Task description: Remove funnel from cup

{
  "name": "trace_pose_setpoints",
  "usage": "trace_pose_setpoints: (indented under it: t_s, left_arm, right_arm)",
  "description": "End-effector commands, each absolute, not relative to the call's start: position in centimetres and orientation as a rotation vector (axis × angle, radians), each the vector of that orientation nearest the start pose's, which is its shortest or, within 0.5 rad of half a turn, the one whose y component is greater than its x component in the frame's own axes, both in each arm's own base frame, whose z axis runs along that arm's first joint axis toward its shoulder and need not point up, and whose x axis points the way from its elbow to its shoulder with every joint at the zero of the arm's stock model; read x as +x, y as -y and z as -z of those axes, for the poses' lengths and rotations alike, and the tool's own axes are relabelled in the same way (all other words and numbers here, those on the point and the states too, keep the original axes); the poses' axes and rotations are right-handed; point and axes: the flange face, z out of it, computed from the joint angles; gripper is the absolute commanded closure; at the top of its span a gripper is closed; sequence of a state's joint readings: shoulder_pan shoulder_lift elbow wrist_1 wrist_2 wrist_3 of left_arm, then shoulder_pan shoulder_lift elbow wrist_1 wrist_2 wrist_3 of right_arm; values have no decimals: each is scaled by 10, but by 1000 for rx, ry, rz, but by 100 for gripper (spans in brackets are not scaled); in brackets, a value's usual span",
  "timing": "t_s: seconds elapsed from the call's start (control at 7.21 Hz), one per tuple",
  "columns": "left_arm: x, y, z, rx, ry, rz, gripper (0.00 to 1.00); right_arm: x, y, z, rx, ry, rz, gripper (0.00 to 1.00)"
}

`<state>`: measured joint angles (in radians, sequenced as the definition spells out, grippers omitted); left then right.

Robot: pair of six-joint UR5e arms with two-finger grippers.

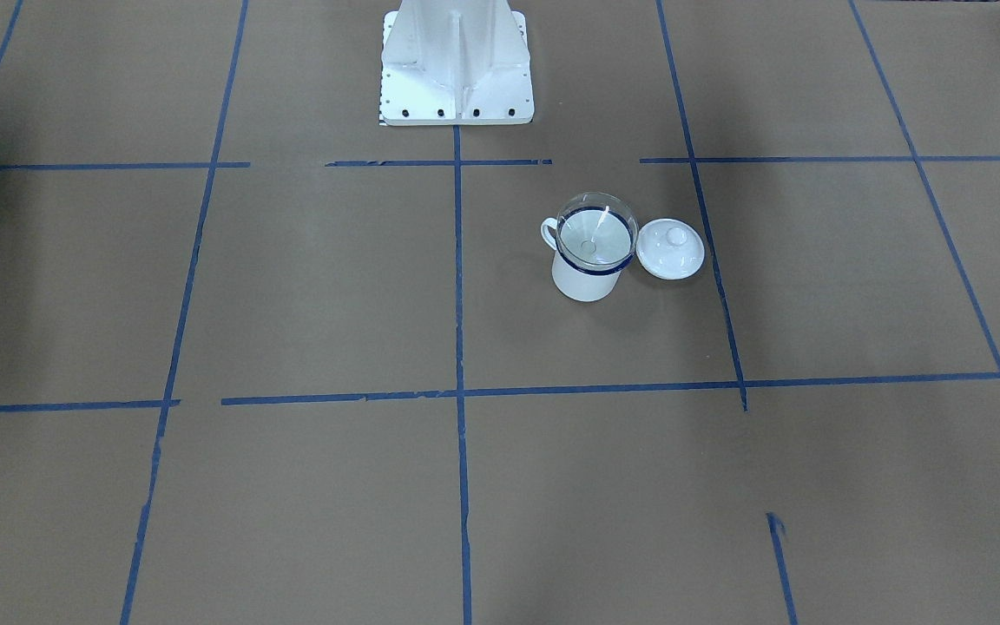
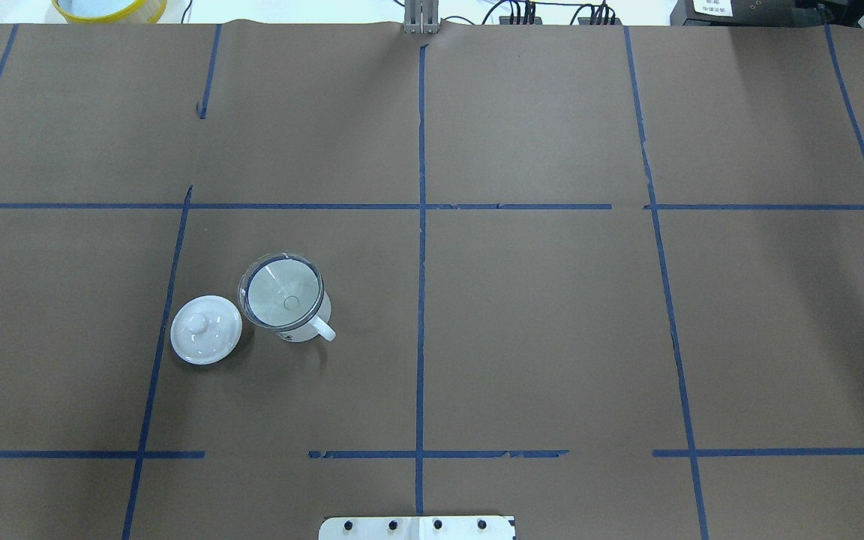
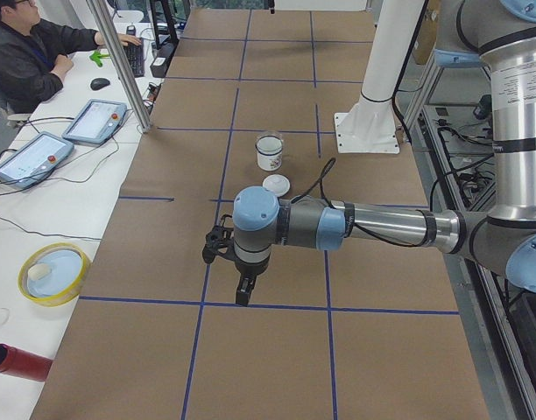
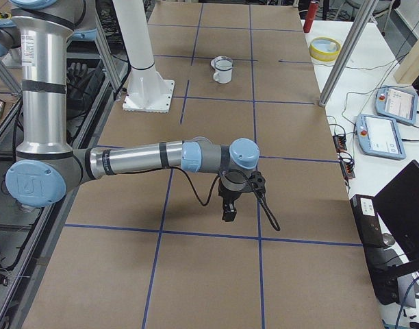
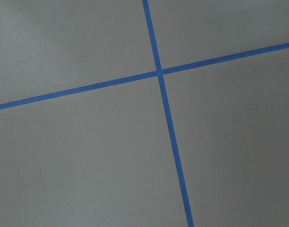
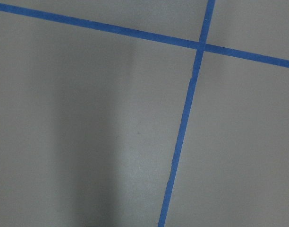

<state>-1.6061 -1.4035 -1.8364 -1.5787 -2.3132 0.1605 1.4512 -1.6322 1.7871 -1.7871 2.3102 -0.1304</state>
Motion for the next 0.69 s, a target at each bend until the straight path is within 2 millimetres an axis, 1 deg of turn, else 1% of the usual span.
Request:
trace_pose_setpoints:
  t_s: [0.0, 0.28, 0.42, 0.55]
  left_arm:
    - [-81, 424, -602, 179, -728, -164, 0]
    - [-80, 425, -601, 183, -728, -167, 0]
    - [-81, 435, -582, 222, -724, -174, 0]
    - [-82, 462, -553, 291, -716, -198, 0]
  right_arm:
    - [11, 461, -606, -55, 741, 216, 0]
    - [11, 461, -606, -55, 741, 216, 0]
    - [11, 461, -606, -55, 741, 216, 0]
    - [11, 461, -606, -55, 741, 216, 0]
